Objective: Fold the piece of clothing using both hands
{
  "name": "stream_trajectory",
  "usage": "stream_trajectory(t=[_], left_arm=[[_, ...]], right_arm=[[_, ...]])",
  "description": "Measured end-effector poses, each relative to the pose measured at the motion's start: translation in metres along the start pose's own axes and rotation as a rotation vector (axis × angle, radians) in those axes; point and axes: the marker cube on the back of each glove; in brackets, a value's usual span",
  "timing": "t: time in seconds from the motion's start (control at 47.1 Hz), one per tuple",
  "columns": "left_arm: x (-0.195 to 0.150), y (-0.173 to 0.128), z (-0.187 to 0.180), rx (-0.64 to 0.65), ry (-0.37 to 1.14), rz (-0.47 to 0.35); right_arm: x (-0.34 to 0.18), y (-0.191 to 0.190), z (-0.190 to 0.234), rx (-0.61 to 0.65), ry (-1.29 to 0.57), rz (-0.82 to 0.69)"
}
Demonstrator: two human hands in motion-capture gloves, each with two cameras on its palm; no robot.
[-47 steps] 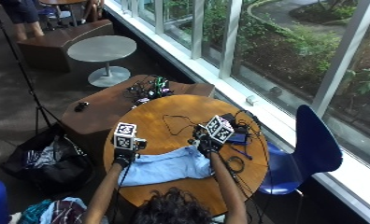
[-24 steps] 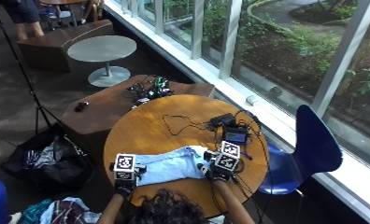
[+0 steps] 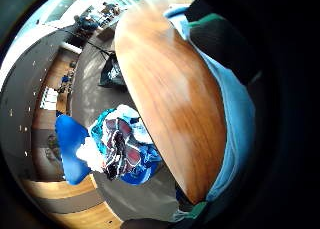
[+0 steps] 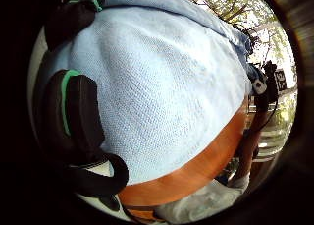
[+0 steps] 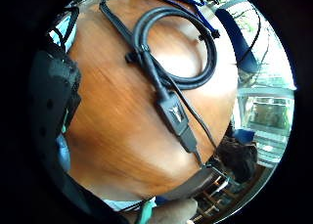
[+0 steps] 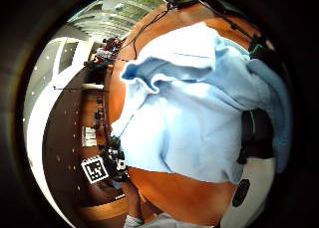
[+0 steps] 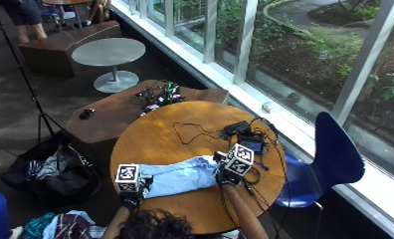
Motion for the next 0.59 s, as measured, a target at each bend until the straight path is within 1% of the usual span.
stream_trajectory(t=[0.064, 0.127, 0.212, 0.318, 0.361, 0.446, 0.509, 0.594], left_arm=[[-0.005, 0.002, -0.012, 0.013, 0.024, -0.018], [-0.014, 0.001, -0.022, 0.026, 0.072, -0.033], [-0.023, 0.007, -0.046, 0.044, 0.149, -0.046], [-0.035, 0.023, -0.074, 0.068, 0.151, -0.086], [-0.041, 0.030, -0.083, 0.085, 0.140, -0.102], [-0.054, 0.045, -0.093, 0.100, 0.116, -0.138], [-0.063, 0.050, -0.093, 0.105, 0.117, -0.161], [-0.080, 0.053, -0.085, 0.114, 0.147, -0.196]], right_arm=[[-0.028, 0.003, -0.028, 0.025, -0.117, -0.043], [-0.071, 0.004, -0.054, 0.043, -0.195, -0.114], [-0.129, 0.008, -0.070, 0.057, -0.182, -0.223], [-0.194, 0.030, -0.071, 0.035, -0.118, -0.357], [-0.218, 0.037, -0.061, 0.012, -0.091, -0.406], [-0.266, 0.045, -0.023, -0.052, -0.049, -0.501], [-0.288, 0.052, 0.003, -0.087, -0.023, -0.538], [-0.315, 0.066, 0.055, -0.182, 0.047, -0.577]])
